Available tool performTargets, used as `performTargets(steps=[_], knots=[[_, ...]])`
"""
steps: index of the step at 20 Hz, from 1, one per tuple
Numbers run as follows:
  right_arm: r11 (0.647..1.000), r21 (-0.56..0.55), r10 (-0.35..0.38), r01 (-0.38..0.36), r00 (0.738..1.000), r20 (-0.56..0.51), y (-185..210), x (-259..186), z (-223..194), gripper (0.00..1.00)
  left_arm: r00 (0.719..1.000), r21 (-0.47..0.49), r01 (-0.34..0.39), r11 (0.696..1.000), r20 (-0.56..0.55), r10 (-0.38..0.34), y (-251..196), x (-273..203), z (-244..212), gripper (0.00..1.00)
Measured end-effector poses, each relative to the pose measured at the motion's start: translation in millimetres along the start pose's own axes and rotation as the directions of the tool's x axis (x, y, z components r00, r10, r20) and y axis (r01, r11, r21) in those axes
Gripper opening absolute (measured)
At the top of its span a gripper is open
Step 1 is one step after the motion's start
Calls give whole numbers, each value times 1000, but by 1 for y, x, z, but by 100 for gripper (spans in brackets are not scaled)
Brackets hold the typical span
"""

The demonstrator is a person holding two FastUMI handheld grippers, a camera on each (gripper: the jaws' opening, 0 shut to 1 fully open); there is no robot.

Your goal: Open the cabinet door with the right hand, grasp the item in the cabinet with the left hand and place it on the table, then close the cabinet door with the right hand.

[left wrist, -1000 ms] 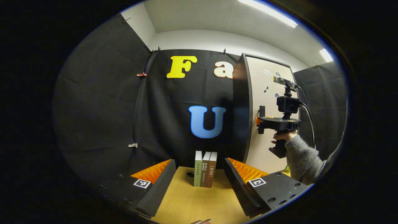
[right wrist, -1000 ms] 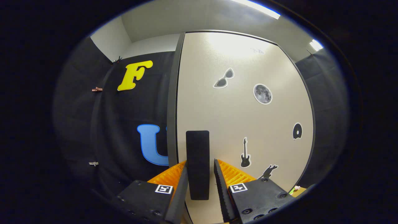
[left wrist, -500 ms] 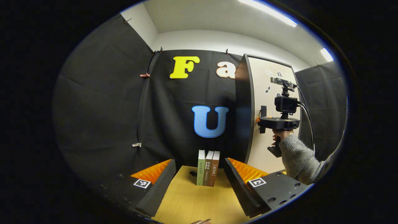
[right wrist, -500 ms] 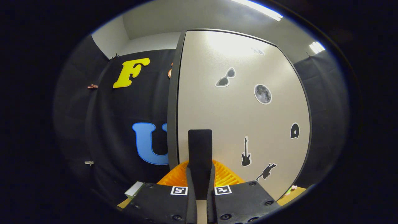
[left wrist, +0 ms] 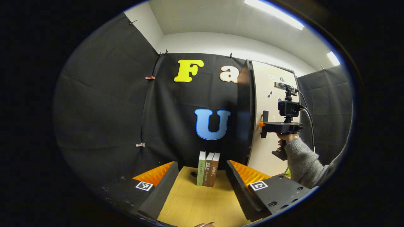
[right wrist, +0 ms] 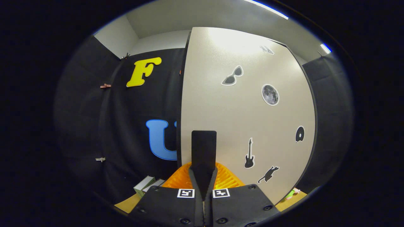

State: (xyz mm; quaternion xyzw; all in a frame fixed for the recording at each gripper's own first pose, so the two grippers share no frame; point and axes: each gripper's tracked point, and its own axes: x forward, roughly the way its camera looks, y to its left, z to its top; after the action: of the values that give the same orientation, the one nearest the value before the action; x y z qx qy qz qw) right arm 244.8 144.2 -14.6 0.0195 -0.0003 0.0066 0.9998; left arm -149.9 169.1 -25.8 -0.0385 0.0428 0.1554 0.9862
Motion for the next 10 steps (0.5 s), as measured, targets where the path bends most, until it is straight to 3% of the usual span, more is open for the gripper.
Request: performTargets(steps=[5,10], knots=[[993,20,115,-114,993,-30,-2,-37,10,6,999,-2,38,999,5,-38,-20,-3,3,95],[984,19,176,-175,984,-39,-15,-74,18,6,991,9,132,991,15,-132,-67,-2,9,95]])
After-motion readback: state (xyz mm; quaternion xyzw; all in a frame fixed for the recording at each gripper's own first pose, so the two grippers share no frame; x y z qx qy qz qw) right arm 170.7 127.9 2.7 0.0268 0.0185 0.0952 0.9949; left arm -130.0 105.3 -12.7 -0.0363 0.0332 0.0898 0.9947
